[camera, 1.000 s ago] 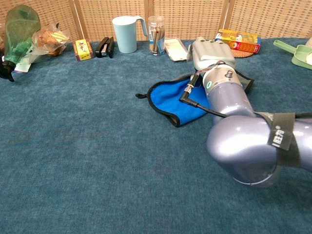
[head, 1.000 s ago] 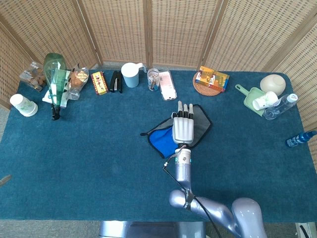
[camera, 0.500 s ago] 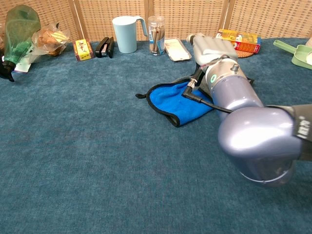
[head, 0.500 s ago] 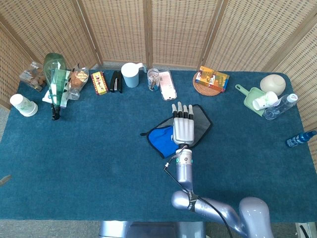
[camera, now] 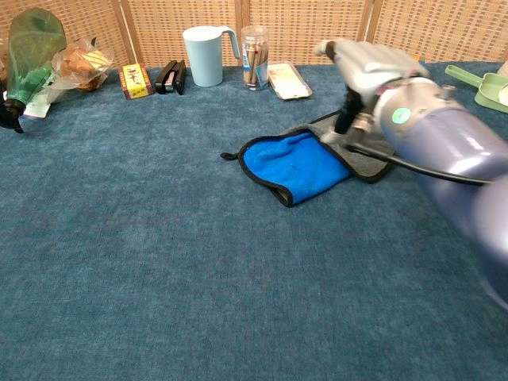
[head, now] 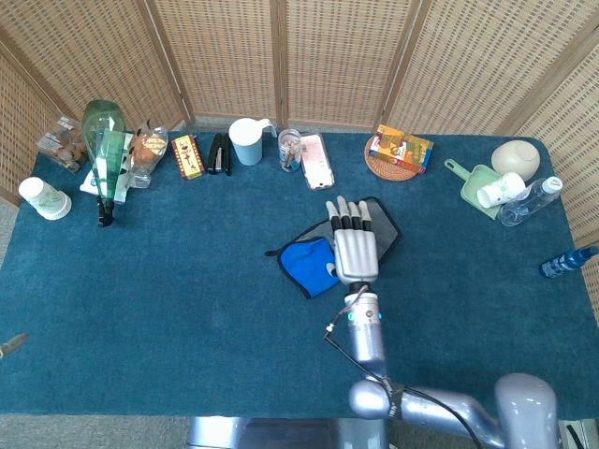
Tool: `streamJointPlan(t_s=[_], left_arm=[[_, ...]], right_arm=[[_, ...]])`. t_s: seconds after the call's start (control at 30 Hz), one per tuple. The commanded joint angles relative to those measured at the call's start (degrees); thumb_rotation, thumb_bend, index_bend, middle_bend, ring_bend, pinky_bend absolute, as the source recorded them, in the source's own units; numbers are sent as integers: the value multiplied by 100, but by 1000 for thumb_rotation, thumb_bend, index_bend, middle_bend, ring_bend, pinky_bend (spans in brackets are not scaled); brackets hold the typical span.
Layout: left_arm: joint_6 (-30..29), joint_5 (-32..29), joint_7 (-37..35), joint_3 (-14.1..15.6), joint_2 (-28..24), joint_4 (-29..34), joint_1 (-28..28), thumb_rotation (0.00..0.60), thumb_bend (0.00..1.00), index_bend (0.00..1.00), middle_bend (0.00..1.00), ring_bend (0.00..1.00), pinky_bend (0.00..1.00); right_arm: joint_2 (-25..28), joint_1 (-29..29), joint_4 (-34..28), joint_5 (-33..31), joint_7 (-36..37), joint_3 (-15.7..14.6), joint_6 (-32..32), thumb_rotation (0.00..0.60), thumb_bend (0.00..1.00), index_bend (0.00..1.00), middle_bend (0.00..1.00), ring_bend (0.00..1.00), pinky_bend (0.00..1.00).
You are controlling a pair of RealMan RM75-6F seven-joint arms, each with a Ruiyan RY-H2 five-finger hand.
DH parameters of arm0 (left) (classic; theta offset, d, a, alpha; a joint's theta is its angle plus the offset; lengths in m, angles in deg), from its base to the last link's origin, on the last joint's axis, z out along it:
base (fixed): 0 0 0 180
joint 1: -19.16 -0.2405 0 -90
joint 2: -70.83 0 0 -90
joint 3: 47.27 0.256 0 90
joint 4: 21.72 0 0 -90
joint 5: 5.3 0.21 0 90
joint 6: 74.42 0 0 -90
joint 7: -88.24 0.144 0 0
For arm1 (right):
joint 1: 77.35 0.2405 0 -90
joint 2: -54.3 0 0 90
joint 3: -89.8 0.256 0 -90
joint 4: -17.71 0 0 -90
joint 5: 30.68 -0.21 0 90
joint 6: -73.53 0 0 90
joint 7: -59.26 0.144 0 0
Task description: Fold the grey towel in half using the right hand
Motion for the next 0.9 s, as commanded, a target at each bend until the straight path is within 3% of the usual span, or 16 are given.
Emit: streamJointPlan(t_s=[0.03,0.43,0.9], left_arm=[[9,-15,75,0,22,32,8,600,80,0,0,0,0],[63,-90,202,-15,57,69,43,600,80,0,0,0,0],[96,-117,212,-19,65,62,61,600,81,0,0,0,0]], right_arm=[[263,-177,-154,60,-46,-278,3,600,18,0,0,0,47],[412,-422,15,266,341,-780,-160,600,12,0,0,0,47],[9,-518,698,497,835,-924,-195,600,9,0,0,0,47]])
